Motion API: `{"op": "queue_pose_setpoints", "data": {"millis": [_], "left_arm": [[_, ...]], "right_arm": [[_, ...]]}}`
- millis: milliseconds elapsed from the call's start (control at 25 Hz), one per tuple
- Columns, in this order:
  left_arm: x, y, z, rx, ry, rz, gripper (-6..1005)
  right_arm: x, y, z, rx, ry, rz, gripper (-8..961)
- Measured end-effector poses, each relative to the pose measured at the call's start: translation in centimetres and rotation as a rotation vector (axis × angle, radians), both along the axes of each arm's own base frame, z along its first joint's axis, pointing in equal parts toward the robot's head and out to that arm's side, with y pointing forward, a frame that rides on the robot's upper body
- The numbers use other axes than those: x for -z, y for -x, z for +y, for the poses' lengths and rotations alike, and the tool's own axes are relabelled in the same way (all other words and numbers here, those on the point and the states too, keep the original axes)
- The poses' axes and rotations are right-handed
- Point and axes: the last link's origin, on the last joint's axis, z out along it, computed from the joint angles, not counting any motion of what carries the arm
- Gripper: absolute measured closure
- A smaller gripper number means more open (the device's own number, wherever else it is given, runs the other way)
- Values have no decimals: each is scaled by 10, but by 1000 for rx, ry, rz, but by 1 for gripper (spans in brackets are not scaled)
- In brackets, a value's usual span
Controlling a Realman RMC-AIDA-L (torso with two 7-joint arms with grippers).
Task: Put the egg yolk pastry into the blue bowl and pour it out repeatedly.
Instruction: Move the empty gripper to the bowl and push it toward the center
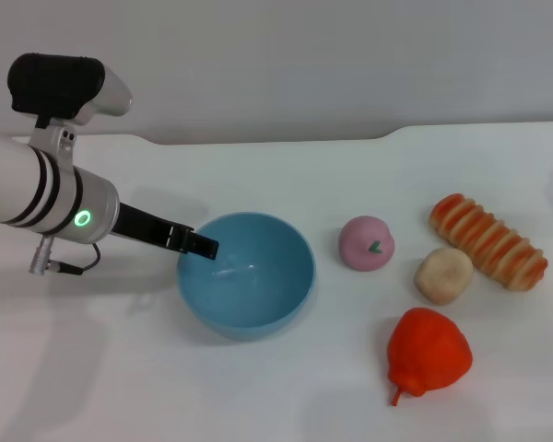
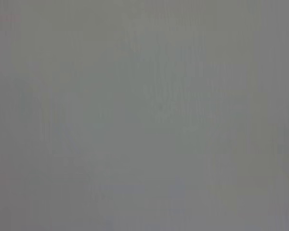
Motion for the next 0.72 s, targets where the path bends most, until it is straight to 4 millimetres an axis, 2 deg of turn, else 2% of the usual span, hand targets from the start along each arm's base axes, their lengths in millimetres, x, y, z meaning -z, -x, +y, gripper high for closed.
{"op": "queue_pose_setpoints", "data": {"millis": [720], "left_arm": [[18,11,5,-40,26,24,174]], "right_arm": [[1,-1,-1,3,1,1,263]]}}
